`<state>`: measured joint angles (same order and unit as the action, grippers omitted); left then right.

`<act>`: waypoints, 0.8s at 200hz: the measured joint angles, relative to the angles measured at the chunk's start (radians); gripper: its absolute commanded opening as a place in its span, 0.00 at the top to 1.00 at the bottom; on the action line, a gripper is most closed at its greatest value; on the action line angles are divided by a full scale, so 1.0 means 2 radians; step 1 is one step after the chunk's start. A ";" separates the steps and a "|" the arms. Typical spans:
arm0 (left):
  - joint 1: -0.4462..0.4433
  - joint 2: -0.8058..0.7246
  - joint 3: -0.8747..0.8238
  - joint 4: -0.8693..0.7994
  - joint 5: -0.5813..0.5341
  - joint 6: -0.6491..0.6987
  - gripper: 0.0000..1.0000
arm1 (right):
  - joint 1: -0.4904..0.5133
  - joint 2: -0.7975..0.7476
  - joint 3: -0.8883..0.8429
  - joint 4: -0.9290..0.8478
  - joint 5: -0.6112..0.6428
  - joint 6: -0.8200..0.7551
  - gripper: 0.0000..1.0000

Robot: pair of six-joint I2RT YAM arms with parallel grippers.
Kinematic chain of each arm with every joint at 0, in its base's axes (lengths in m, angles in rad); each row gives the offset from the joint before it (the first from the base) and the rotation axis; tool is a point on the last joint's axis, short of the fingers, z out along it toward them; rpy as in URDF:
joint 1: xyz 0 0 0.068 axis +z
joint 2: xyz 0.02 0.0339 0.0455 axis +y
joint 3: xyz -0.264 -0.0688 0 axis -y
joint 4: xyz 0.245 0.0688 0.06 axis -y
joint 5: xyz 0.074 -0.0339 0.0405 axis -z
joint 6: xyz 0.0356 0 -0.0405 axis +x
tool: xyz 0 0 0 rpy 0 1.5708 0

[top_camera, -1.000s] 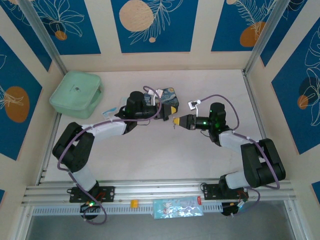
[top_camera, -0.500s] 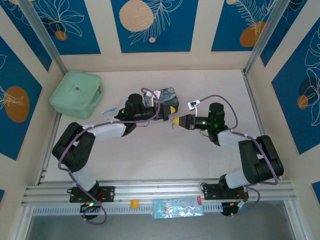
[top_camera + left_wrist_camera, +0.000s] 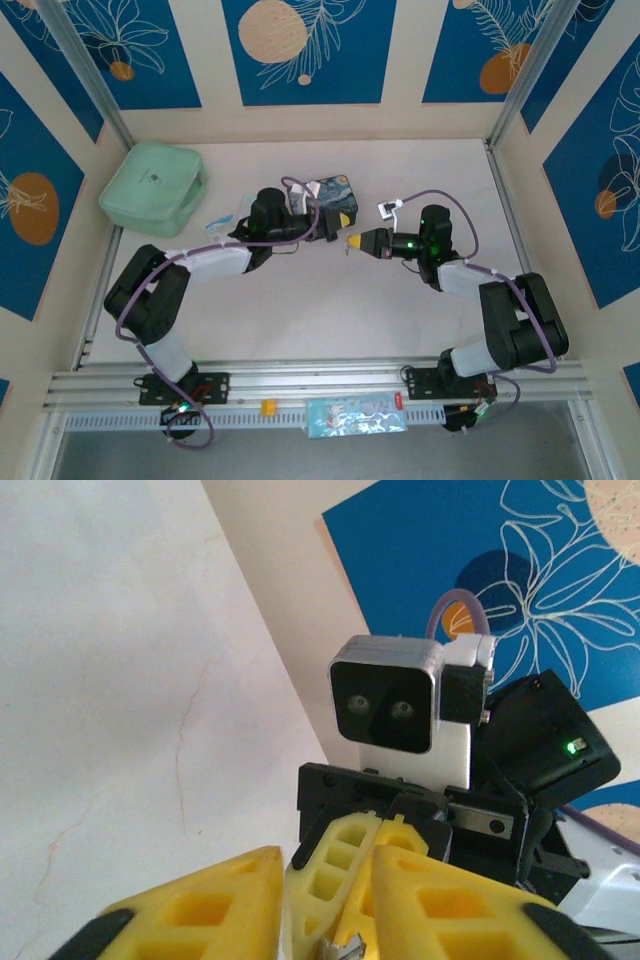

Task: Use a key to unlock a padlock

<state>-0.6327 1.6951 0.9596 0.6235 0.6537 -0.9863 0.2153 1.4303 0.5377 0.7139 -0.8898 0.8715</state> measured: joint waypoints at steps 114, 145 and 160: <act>-0.006 -0.007 0.000 -0.024 -0.002 0.023 1.00 | -0.001 0.007 0.003 -0.006 0.001 0.008 0.87; -0.007 -0.007 0.000 -0.020 -0.002 0.017 1.00 | 0.000 0.007 0.009 -0.006 0.001 0.009 0.80; -0.007 -0.006 0.000 -0.014 -0.002 0.011 1.00 | 0.001 0.007 0.014 -0.005 0.003 0.010 0.80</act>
<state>-0.6476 1.6821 0.9596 0.5949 0.6502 -0.9646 0.2165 1.4441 0.5652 0.7033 -0.8837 0.8906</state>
